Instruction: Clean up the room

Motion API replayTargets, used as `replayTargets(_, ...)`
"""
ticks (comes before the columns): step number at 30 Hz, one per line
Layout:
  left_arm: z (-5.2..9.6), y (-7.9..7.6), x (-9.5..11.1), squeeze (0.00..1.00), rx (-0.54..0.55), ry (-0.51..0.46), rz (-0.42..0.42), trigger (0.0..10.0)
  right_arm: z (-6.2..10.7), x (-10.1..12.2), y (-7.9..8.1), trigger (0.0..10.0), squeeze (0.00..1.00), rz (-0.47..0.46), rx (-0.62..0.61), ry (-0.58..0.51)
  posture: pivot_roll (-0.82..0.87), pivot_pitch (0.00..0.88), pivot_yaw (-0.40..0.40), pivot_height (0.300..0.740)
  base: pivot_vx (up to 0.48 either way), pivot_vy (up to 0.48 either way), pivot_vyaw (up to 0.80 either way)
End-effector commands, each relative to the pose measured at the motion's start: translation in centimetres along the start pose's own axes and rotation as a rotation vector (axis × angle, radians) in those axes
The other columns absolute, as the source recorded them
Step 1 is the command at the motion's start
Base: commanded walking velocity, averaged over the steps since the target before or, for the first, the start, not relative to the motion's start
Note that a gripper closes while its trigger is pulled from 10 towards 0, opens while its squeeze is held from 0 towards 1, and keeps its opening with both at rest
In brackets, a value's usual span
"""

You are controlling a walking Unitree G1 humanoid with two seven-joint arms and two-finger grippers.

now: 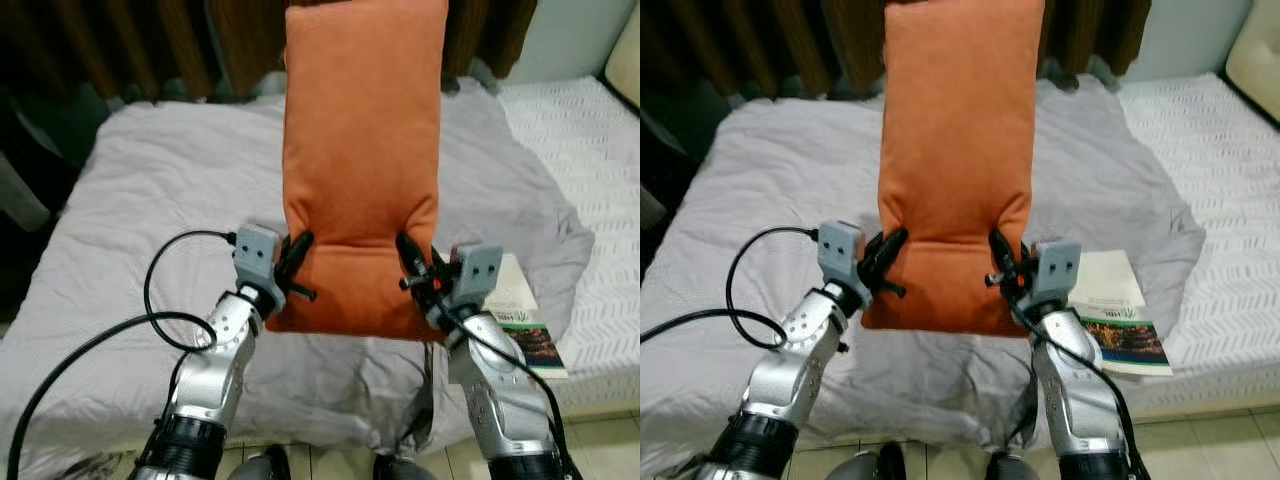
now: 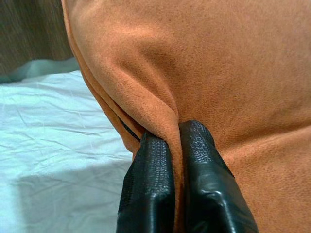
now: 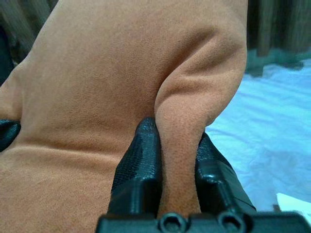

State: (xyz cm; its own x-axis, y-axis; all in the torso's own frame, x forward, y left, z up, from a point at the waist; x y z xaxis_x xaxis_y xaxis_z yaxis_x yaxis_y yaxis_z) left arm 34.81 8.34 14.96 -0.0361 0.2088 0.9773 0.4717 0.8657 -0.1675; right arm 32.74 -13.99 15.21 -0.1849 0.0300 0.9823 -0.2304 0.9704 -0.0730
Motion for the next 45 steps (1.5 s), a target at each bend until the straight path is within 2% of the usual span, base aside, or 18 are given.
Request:
replayTargets(1, 1.6, 3.7, 2.1, 0.00, 0.185, -0.102, -0.058, 0.0, 2.0, 1.2, -4.2, 0.0, 0.00, 0.076, -0.213, -0.053, -0.07, 0.000, 0.028, 0.740, 0.000, 0.000, 0.00)
replayTargets(3, 1.6, 3.5, 1.6, 0.00, 0.199, -0.096, -0.052, 0.0, 2.1, 0.8, -4.0, 0.0, 0.00, 0.069, -0.214, -0.046, -0.08, 0.000, 0.029, 0.740, 0.000, 0.000, 0.00)
replayTargets(4, 1.6, 3.3, 1.4, 0.00, 0.207, -0.091, -0.048, 4.0, 2.0, 0.7, -3.9, 0.0, 0.00, 0.064, -0.214, -0.044, -0.08, 0.000, 0.029, 0.740, 0.000, 0.000, 0.00)
replayTargets(5, 1.5, 3.0, 1.1, 0.00, 0.197, -0.083, -0.040, 6.6, 1.8, 0.6, -3.7, 0.0, 0.00, 0.070, -0.201, -0.043, -0.08, 0.000, 0.030, 0.740, 0.000, 0.000, 0.00)
replayTargets(6, 1.4, 2.7, 0.9, 0.00, 0.189, -0.077, -0.043, 8.2, 1.7, 0.5, -3.6, 0.0, 0.00, 0.076, -0.191, -0.041, -0.08, 0.000, 0.032, 0.740, 0.000, 0.000, 0.00)
replayTargets(7, 1.4, 2.6, 0.8, 0.00, 0.183, -0.074, -0.047, 8.2, 1.6, 0.5, -3.5, 0.0, 0.00, 0.080, -0.184, -0.041, -0.08, 0.000, 0.032, 0.740, 0.000, 0.000, 0.00)
replayTargets(8, 1.4, 2.4, 0.5, 0.00, 0.175, -0.069, -0.036, 10.0, 1.6, 0.2, -3.4, 0.0, 0.00, 0.083, -0.174, -0.030, -0.09, 0.000, 0.036, 0.740, 0.000, 0.000, 0.00)
replayTargets(16, 2.7, 2.5, -2.0, 0.00, 0.203, 0.003, -0.026, 10.0, 3.0, -2.7, -3.7, 0.0, 0.00, 0.085, -0.174, 0.074, -0.10, 0.000, 0.050, 0.740, 0.252, -0.333, 0.00)
replayTargets(20, 2.7, 2.9, -2.8, 0.00, 0.223, 0.030, -0.012, 10.0, 3.7, -3.7, -3.2, 0.0, 0.00, 0.087, -0.160, 0.106, -0.11, 0.000, 0.058, 0.740, 0.287, -0.381, 0.00)
replayTargets(22, 2.8, 2.3, -3.5, 0.00, 0.210, 0.050, -0.007, 10.0, 3.7, -3.7, -3.3, 0.0, 0.00, 0.088, -0.159, 0.106, -0.12, 0.000, 0.060, 0.740, 0.285, -0.382, 0.00)
replayTargets(25, 2.7, 2.8, -4.0, 0.00, 0.221, 0.066, -0.010, 10.0, 3.7, -3.9, -3.2, 0.0, 0.00, 0.098, -0.144, 0.112, -0.12, 0.000, 0.064, 0.740, 0.289, -0.380, 0.00)
replayTargets(29, 4.2, 3.3, -5.2, 0.00, 0.259, 0.096, 0.001, 10.0, 4.6, -4.7, -3.3, 0.0, 0.00, 0.085, -0.138, 0.149, -0.12, 0.000, 0.046, 0.740, 0.286, -0.382, 0.00)
replayTargets(31, 5.2, 3.0, -5.3, 0.00, 0.249, 0.086, -0.025, 10.0, 5.7, -5.5, -3.4, 0.0, 0.00, 0.077, -0.139, 0.183, -0.11, 0.000, 0.040, 0.740, 0.287, -0.381, 0.00)
replayTargets(33, 5.2, 2.0, -5.3, 0.00, 0.219, 0.070, -0.035, 10.0, 5.7, -5.8, -3.4, 0.0, 0.00, 0.076, -0.136, 0.194, -0.11, 0.000, 0.040, 0.740, 0.285, -0.382, 0.00)
replayTargets(35, 5.2, 1.5, -5.6, 0.00, 0.210, 0.072, -0.033, 10.0, 5.5, -5.8, -3.4, 0.0, 0.00, 0.079, -0.128, 0.192, -0.11, 0.000, 0.039, 0.740, 0.276, -0.390, 0.00)
replayTargets(38, 4.4, 1.9, -5.1, 0.00, 0.218, 0.064, -0.042, 10.0, 5.0, -5.7, -3.4, 0.0, 0.00, 0.086, -0.112, 0.185, -0.11, 0.000, 0.045, 0.740, 0.259, -0.401, 0.00)
replayTargets(42, 4.5, 3.0, -5.2, 0.00, 0.270, 0.072, -0.031, 10.0, 4.4, -5.5, -3.4, 0.0, 0.00, 0.092, -0.103, 0.173, -0.11, 0.000, 0.045, 0.740, 0.280, -0.386, 0.00)
replayTargets(45, 4.6, 2.6, -5.5, 0.00, 0.261, 0.079, -0.034, 10.0, 4.7, -5.8, -3.4, 0.0, 0.00, 0.090, -0.096, 0.184, -0.11, 0.000, 0.041, 0.740, 0.290, -0.379, 0.00)
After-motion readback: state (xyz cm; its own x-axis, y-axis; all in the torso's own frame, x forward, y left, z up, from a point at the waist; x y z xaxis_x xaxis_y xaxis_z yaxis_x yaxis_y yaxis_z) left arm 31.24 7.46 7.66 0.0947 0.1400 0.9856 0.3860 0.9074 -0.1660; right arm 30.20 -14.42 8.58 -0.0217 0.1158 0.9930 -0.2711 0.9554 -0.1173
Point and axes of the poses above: a point about 5 cm out from each wrist's last joint towards the gripper, its own z axis pointing back from the gripper into the wrist, its own x axis along the axis of the wrist's last joint, y = z × x, the point moved 3 cm from there along -z, pointing out of the wrist towards the gripper, and after that the axes turned 10 degrees about z, right-handed, at the moved point
